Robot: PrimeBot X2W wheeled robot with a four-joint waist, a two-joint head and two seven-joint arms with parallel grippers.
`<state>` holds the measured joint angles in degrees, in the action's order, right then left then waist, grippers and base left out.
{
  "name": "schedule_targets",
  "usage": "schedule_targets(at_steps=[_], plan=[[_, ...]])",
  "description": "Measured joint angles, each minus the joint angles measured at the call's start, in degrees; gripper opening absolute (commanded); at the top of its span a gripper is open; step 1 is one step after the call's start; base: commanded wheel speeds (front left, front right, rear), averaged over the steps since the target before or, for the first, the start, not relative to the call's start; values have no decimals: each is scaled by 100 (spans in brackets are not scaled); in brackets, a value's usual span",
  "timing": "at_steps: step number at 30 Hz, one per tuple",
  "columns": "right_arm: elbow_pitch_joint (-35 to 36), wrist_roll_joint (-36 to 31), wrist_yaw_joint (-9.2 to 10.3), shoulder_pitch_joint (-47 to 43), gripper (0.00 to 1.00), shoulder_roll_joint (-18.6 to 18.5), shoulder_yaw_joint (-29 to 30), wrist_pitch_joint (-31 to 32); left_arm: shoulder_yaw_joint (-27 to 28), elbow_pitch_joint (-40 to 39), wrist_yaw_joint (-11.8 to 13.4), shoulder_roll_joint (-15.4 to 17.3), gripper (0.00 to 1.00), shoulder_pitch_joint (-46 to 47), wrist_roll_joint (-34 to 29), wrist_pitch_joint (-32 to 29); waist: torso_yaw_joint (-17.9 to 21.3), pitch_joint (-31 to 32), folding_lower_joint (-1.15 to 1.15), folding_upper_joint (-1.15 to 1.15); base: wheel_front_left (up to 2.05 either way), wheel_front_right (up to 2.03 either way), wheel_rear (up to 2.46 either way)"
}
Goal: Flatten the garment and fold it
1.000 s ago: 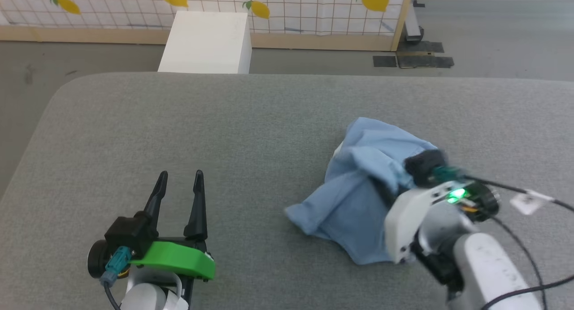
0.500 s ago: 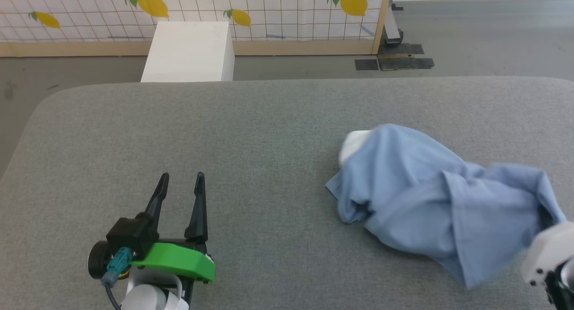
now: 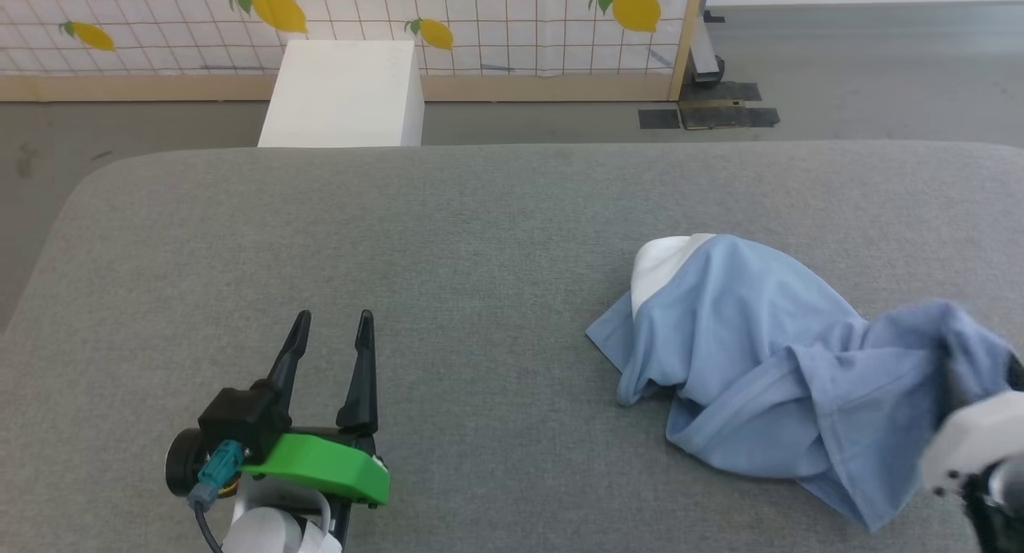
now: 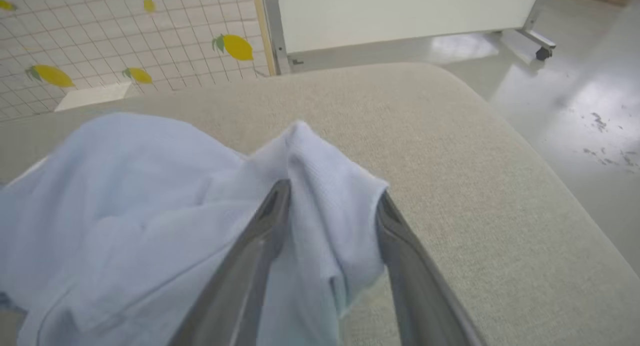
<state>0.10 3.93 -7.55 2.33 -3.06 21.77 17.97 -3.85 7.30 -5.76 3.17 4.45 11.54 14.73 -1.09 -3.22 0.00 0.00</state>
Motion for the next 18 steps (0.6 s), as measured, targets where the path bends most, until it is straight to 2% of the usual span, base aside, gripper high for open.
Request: schedule_targets(at_steps=[5, 9, 14, 18], plan=[[485, -33, -4, 50, 100, 24, -937, -1028, 2, 15, -20, -7, 100, 0, 0, 0, -85, 44, 0, 0, 0, 0, 0], [580, -120, -4, -30, 100, 24, -1339, -1673, -8, 14, -22, -8, 100, -1, 2, 0, -75, 56, 0, 0, 0, 0, 0], [378, -141, -4, -264, 100, 23, -1611, -1941, -167, 59, -25, -8, 100, 4, 22, 1, 43, 34, 0, 0, 0, 0, 0], [246, -141, -4, -292, 100, 22, -1614, -2064, -697, 196, -60, -12, 100, 156, 140, 1, 184, -12, 0, 0, 0, 0, 0]])
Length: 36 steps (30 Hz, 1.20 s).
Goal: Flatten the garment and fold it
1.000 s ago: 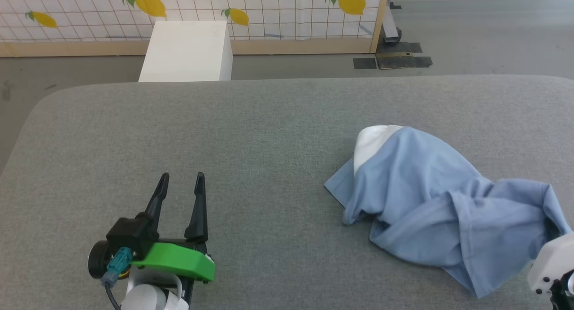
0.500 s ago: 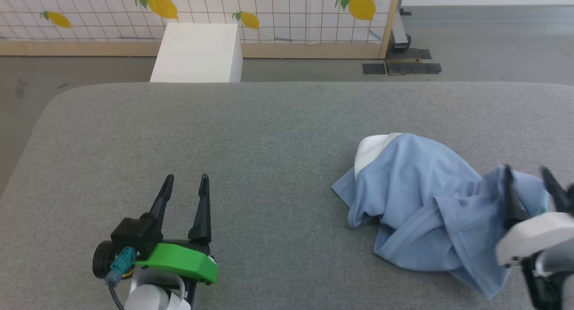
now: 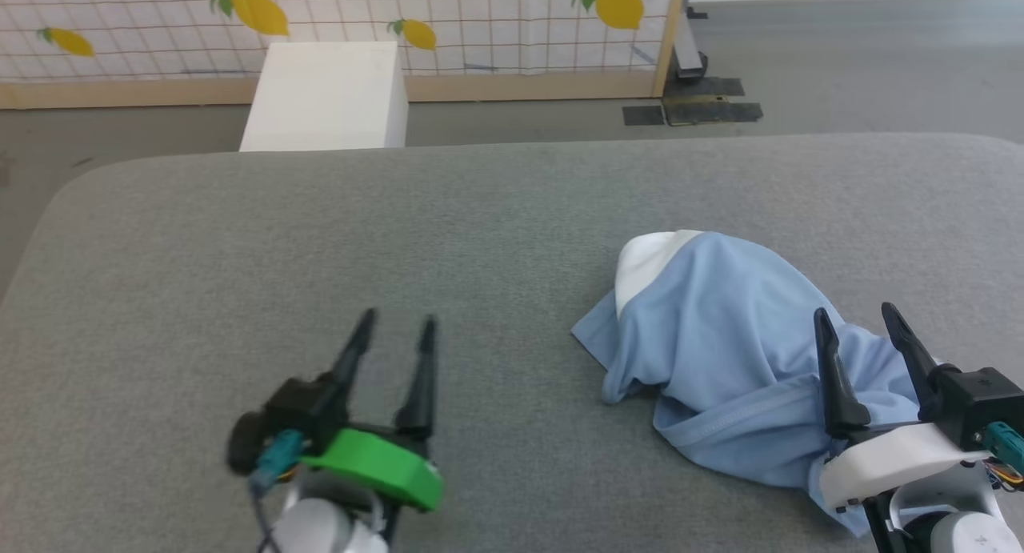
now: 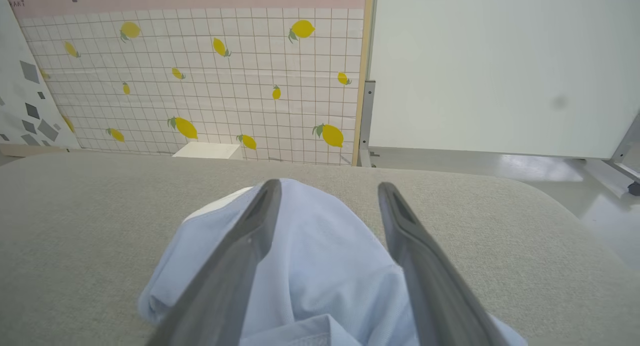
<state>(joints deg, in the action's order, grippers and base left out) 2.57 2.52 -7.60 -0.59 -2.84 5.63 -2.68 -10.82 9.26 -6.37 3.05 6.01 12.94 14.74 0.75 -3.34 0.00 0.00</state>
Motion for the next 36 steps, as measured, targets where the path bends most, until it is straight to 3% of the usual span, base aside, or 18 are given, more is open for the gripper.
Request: schedule_targets(at_steps=[7, 10, 17, 23, 24, 25, 27, 33, 34, 36], plan=[[-89, 24, 0, 73, 100, -2, 15, -101, -1437, 790, -1, -16, 100, 863, 747, -256, 364, -132, 0, 0, 0, 0, 0], [-163, 113, 0, 140, 100, -2, -58, -140, -1829, 1293, 201, -27, 100, 1227, 1045, -705, 587, -205, 0, 0, 0, 0, 0], [-358, 254, 1, 204, 100, -5, -94, -240, -2269, 1994, 397, -25, 100, 1584, 1589, -1822, 1110, -377, 0, 0, 0, 0, 0], [-468, 380, 1, 205, 100, -4, -108, -290, -2337, 2217, 499, -27, 100, 1731, 1750, -2225, 1372, -522, 0, 0, 0, 0, 0], [-475, 407, 1, 205, 100, -4, -123, -290, -2336, 2240, 512, -27, 97, 1760, 1749, -2224, 1393, -540, 0, 0, 0, 0, 0], [-477, 416, 1, 207, 100, -3, -132, -290, -2328, 2246, 536, -27, 51, 1777, 1748, -2210, 1401, -549, 0, 0, 0, 0, 0], [-490, 419, 1, 213, 100, -3, -138, -291, -2309, 2245, 588, -27, 0, 1824, 1731, -2037, 1387, -547, 0, 0, 0, 0, 0], [-511, 419, 1, 222, 100, -4, -126, -291, -2054, 2089, 827, -1, 0, 1867, 1697, -1216, 1210, -466, 0, 0, 0, 0, 0], [-502, 419, 1, 222, 100, -2, -120, -291, -1780, 1812, 1038, 92, 0, 1862, 1686, -705, 1086, -421, 0, 0, 0, 0, 0], [-492, 419, 1, 222, 100, -2, -93, -290, -1536, 1511, 1247, 214, 0, 1855, 1680, -396, 989, -394, 0, 0, 0, 0, 0]])
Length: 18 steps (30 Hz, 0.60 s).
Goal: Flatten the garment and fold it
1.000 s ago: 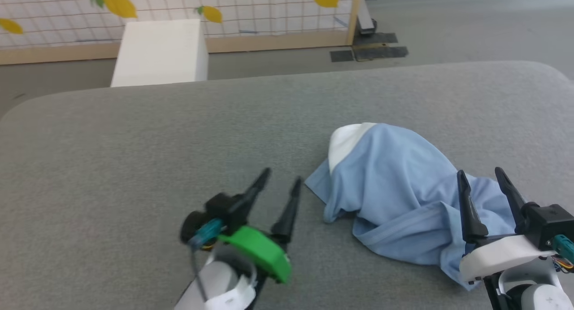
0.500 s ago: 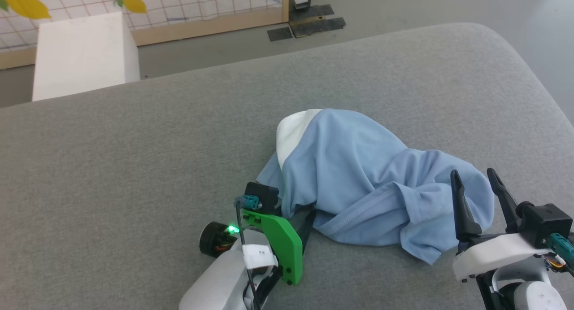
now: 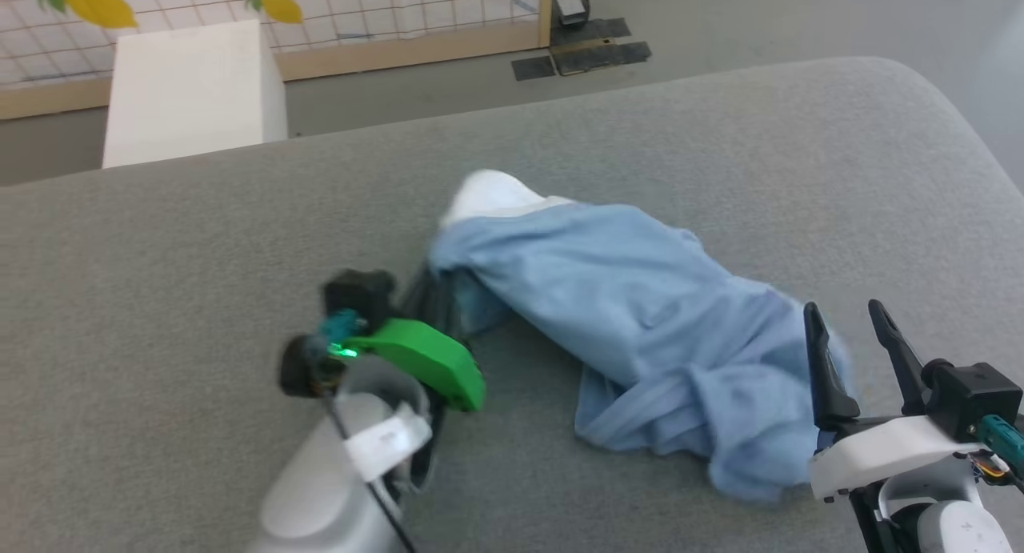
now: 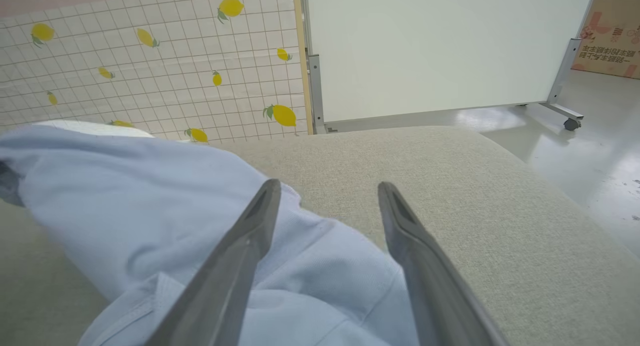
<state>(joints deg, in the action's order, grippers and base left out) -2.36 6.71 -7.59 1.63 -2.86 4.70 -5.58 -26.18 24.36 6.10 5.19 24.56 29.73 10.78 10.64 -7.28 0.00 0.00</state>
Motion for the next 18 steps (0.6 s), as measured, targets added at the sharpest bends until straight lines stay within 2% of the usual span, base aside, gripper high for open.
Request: schedule_targets(at_steps=[4, 8, 10, 14, 16, 17, 18], plan=[[7, 1, 0, 0, 100, -1, 20, 0, 546, -684, 414, 331, 0, -151, -18, 253, -179, 38, 0, 0, 0, 0, 0], [25, 16, 0, 0, 100, 0, 16, 1, 1045, -1305, 837, 739, 0, -627, -11, 260, -335, 63, 0, 0, 0, 0, 0], [29, 37, 0, -1, 100, -1, 22, 5, 1205, -1471, 1025, 929, 0, -977, 36, 14, -401, 72, 0, 0, 0, 0, 0], [27, 43, 0, -1, 100, -1, 11, 53, 1256, -1525, 1160, 1128, 0, -1567, 287, -827, -498, 69, 0, 0, 0, 0, 0], [25, 43, 0, -1, 100, 0, 4, 60, 1192, -1524, 1158, 1135, 49, -1852, 569, -1389, -536, 62, 0, 0, 0, 0, 0], [24, 43, 0, -1, 100, 0, 3, 70, 1138, -1538, 1148, 1140, 97, -1947, 617, -1560, -553, 62, 0, 0, 0, 0, 0], [24, 43, 0, -1, 100, 1, 9, 78, 1106, -1584, 1110, 1135, 100, -2042, 724, -1702, -576, 63, 0, 0, 0, 0, 0]])
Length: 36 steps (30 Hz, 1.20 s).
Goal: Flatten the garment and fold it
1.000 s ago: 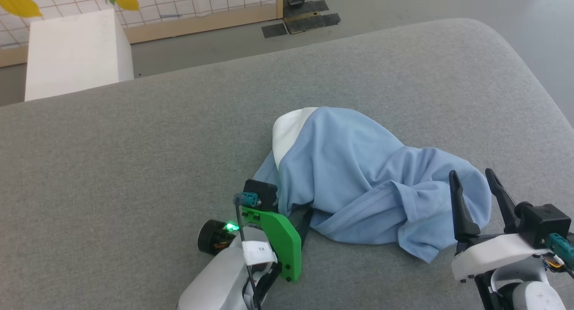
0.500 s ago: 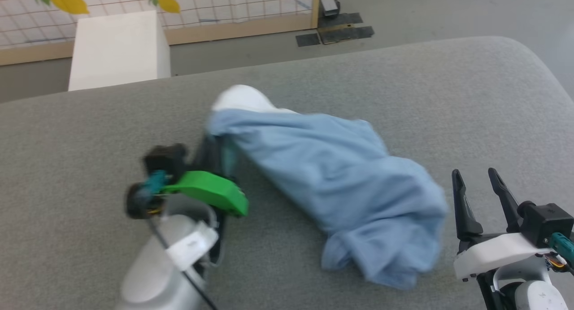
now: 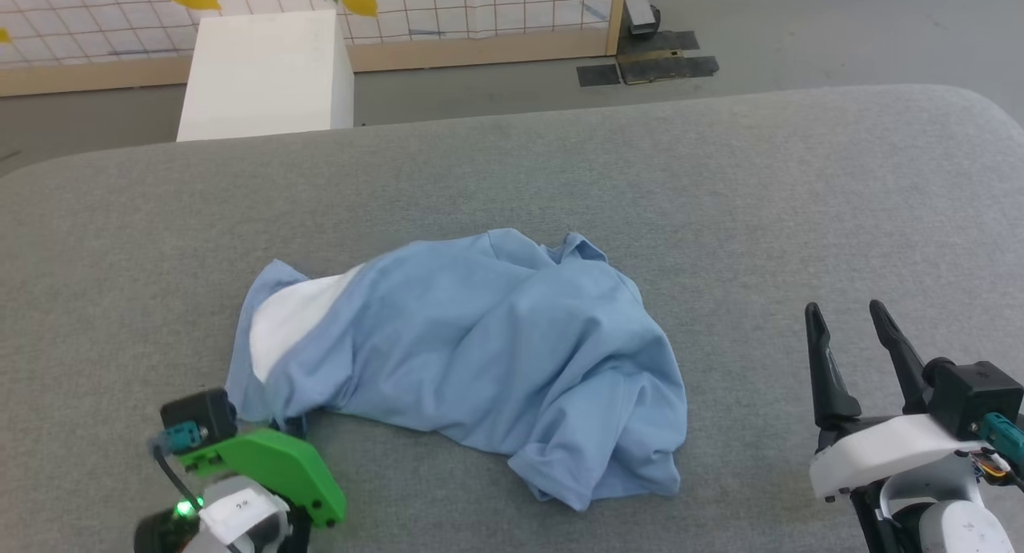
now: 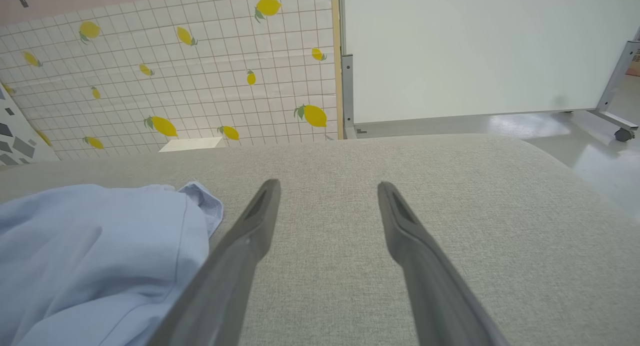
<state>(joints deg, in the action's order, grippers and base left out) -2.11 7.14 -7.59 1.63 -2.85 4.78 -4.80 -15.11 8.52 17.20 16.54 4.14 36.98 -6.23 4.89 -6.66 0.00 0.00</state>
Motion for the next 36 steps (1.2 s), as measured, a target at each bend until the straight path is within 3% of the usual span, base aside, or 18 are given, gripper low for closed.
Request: schedule_targets(at_steps=[4, 8, 15, 19, 24, 30, 31, 32, 36], plan=[[36, -11, 0, -1, 100, -2, -24, 77, -8, -231, -145, -16, 100, -182, 242, -130, -122, 0, 0, 0, 0, 0, 0], [146, -75, 0, 25, 100, -3, -165, 143, 122, -369, -238, 2, 100, -343, 348, 113, -279, 3, 0, 0, 0, 0, 0], [236, -270, 0, 555, 100, -3, -736, 537, 341, -672, -463, -20, 100, -417, 58, 1474, -616, -15, 0, 0, 0, 0, 0], [-156, -244, 0, 898, 100, 2, -960, 1386, 437, -747, -539, -202, 100, -297, -333, 2038, -824, -58, 0, 0, 0, 0, 0], [-747, -107, 1, 1254, 100, 0, -972, 2758, 622, -913, -679, -611, 100, -26, -946, 2080, -1043, -149, 0, 0, 0, 0, 0], [-1146, 141, 1, 1566, 98, -12, -1311, 4041, 794, -873, -1072, -1061, 100, 24, -1392, 2096, -1206, -305, 0, 0, 0, 0, 0], [-1157, 189, 1, 1579, 42, -34, -1402, 4197, 845, -850, -1120, -1105, 100, 23, -1426, 2096, -1224, -324, 0, 0, 0, 0, 0], [-1145, 286, 1, 1582, 0, -43, -1483, 4289, 895, -824, -1168, -1138, 100, 23, -1444, 2096, -1237, -339, 0, 0, 0, 0, 0], [-873, 813, 1, 1502, 0, -235, -1904, 4666, 1055, -706, -1318, -1227, 100, 18, -1533, 2095, -1233, -302, 0, 0, 0, 0, 0]])
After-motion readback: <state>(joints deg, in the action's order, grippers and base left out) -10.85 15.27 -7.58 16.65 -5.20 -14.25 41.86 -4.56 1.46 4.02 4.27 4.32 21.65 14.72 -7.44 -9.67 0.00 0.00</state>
